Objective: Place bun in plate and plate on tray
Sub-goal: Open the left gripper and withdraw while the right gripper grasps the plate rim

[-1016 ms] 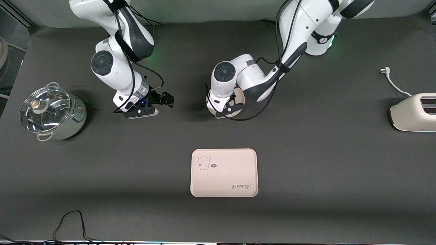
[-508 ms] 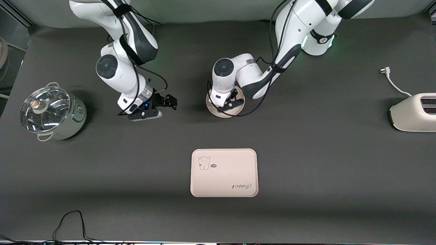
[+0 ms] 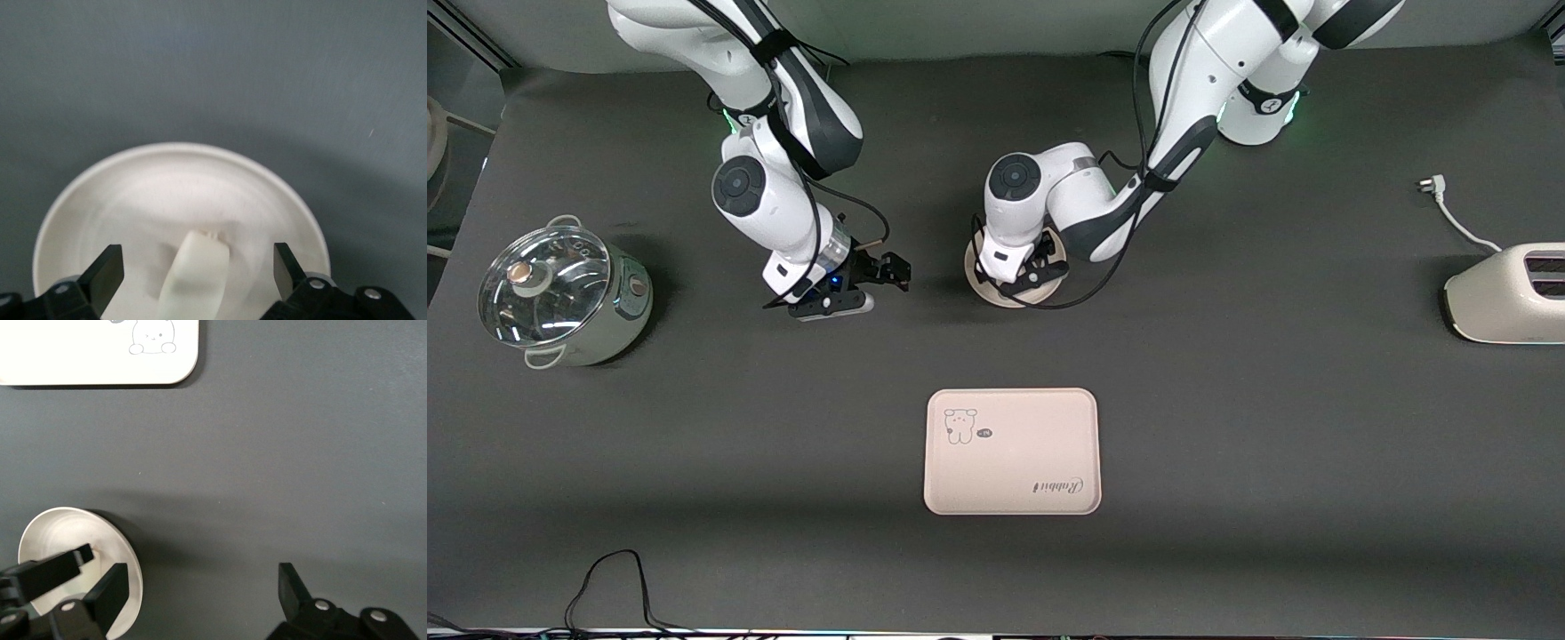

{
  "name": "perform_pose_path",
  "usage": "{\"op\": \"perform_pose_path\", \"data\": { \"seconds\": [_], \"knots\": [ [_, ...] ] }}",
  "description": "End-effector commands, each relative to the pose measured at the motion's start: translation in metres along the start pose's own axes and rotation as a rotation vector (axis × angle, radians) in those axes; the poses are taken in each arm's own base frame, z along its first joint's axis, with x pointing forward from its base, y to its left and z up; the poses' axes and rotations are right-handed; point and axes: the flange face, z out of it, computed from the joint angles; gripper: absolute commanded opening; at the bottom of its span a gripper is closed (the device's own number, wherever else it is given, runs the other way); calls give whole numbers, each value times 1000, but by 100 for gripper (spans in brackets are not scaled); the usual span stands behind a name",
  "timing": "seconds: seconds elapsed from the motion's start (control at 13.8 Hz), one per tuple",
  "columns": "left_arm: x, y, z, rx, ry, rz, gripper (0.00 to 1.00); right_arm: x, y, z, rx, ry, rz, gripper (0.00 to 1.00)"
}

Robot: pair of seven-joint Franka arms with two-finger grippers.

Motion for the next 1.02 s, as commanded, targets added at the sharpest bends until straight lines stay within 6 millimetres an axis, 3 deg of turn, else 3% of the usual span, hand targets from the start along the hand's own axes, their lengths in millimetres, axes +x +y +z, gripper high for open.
{"op": "perform_pose_path", "data": {
  "seconds": [0.0, 0.29, 0.51, 0.8, 0.94],
  "knots": [
    [39, -13, -44, 44, 70, -23, 100, -6, -14, 6, 15, 5, 13, 99],
    [102, -48, -107, 98, 121, 46, 100, -19, -23, 22, 8, -3, 21, 98],
    [167, -95, -146, 146, 115, 142, 100, -36, -56, 50, 26, 19, 88, 98],
    [266, -189, -193, 112, 29, 270, 100, -63, -90, 94, 47, 30, 112, 96],
    [306, -237, -222, 132, -12, 290, 100, -72, -93, 108, 48, 34, 101, 96]
  ]
}}
